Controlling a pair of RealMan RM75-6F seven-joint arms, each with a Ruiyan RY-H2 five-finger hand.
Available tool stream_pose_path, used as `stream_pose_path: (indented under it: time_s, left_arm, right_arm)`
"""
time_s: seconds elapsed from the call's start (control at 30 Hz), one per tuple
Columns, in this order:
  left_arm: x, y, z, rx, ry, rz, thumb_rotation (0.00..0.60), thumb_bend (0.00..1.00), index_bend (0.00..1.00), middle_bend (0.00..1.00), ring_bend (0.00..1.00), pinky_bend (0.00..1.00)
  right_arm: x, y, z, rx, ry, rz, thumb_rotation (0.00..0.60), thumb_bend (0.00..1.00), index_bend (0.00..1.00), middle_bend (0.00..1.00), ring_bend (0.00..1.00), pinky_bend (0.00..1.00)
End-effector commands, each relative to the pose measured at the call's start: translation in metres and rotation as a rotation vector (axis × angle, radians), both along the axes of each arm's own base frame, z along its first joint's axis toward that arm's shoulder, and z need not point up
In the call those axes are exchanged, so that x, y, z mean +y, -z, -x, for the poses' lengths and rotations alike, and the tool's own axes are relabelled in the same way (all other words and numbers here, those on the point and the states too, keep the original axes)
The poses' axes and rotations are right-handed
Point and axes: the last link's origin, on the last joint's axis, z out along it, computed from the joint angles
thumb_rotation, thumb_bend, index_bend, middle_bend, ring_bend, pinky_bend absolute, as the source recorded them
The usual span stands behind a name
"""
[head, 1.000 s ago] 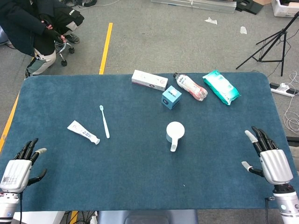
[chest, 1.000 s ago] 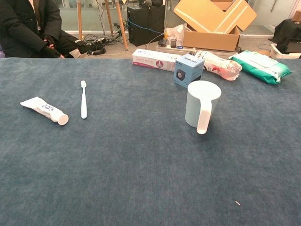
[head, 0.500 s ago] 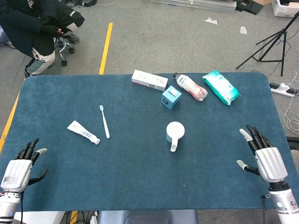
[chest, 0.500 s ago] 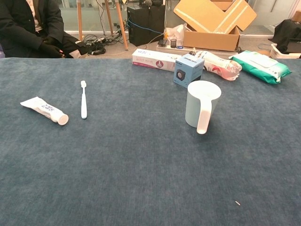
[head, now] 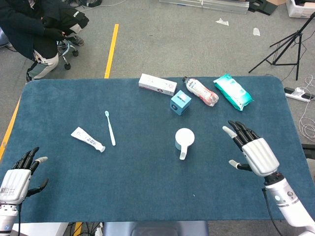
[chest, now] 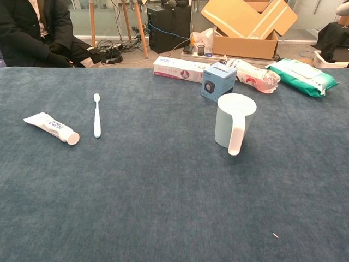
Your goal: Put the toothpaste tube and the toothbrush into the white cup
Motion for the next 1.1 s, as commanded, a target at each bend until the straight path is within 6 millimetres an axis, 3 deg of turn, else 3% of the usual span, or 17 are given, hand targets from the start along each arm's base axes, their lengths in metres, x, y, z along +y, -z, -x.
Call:
stream_pose_path:
  time_s: [0.03,0.53,1.1]
  left_arm:
    - [0.000,0.000,0.000,0.000,-0.003,-0.002,0.600,0.27,0.24,0.07,0.09,0.24]
    - [-0.002,-0.003,0.002,-0.002,-0.013,-0.009,0.600,0.27,0.24,0.08,0.10,0.24]
    - [-0.002,-0.005,0.004,-0.015,-0.023,-0.007,0.600,0.27,0.24,0.09,0.10,0.23]
  right_arm:
    - [-0.025,0.001,-0.006,0.051,0.010,0.000,0.600,0.04,0.00,0.00,0.00,0.25]
    - [-0.081,0.041,-0.020,0.129,0.074,-0.142,0.600,0.04,0.00,0.00,0.00,0.25]
    - [-0.110,0.089,-0.034,0.071,0.185,-0.318,0.600,0.04,0.00,0.00,0.00,0.25]
